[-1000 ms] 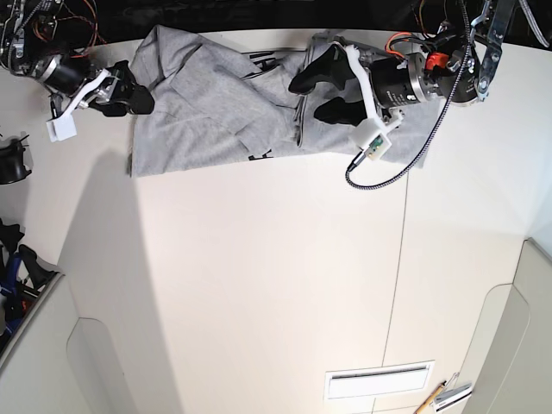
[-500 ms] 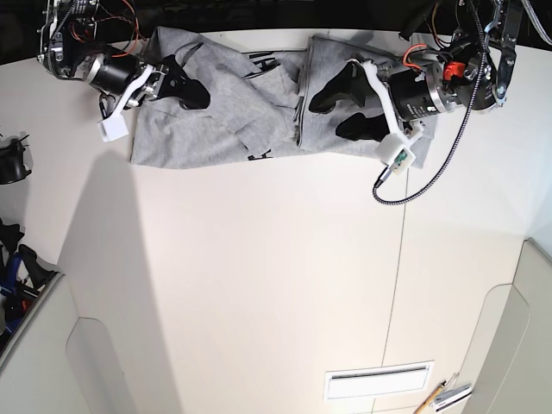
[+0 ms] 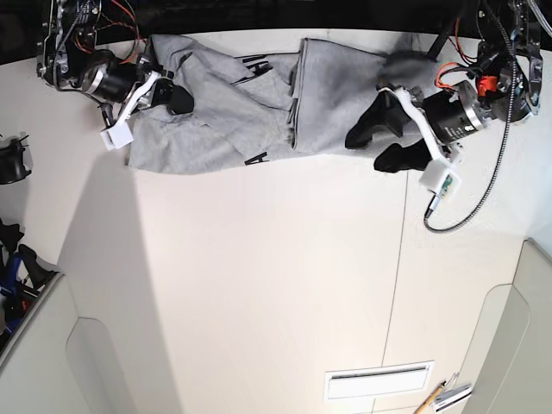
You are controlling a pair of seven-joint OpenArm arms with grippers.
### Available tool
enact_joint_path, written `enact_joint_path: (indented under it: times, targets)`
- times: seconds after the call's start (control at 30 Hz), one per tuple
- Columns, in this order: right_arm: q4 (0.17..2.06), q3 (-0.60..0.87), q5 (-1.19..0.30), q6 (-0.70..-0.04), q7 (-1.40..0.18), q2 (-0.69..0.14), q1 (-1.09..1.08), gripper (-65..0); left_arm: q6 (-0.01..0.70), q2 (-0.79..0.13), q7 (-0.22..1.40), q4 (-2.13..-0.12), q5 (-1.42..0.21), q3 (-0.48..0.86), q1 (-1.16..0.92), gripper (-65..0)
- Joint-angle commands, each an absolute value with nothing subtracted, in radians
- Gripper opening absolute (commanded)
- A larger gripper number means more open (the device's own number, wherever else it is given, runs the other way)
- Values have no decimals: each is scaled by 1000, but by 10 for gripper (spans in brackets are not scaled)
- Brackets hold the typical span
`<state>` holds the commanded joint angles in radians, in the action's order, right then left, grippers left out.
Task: Fold the T-shirt properly
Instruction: 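Fold the strip end with the left gripper toward the right gripper, then grasp the folded bundle with both grippers and flip it over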
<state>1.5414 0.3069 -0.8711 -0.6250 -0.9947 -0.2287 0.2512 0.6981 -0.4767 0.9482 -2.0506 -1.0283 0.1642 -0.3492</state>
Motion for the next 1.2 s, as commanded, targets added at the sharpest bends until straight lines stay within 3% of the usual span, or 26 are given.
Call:
enact_joint_path:
  times: [0.3, 0.6, 0.8, 0.97, 1.2]
  targets:
    - [1544, 377, -871, -624, -1006, -373, 191, -650, 698, -477, 1009, -2050, -1099, 375, -356, -206]
    - [1642, 443, -871, -621, -1007, -526, 191, -650, 698, -476, 1013, -1994, -1126, 363, -471, -206]
    - [1849, 435, -902, -621, -1048, -534, 191, -650, 698, -413, 998, -1915, -1115, 191, -472, -206]
    - [2040, 313, -858, -611, -1052, -485, 192, -650, 698, -334, 954, -1845, -974, 66, -439, -206]
    - [2086, -53, -644, -588, -1016, -417, 162, -650, 698, -256, 954, -1829, -958, 38, -427, -206]
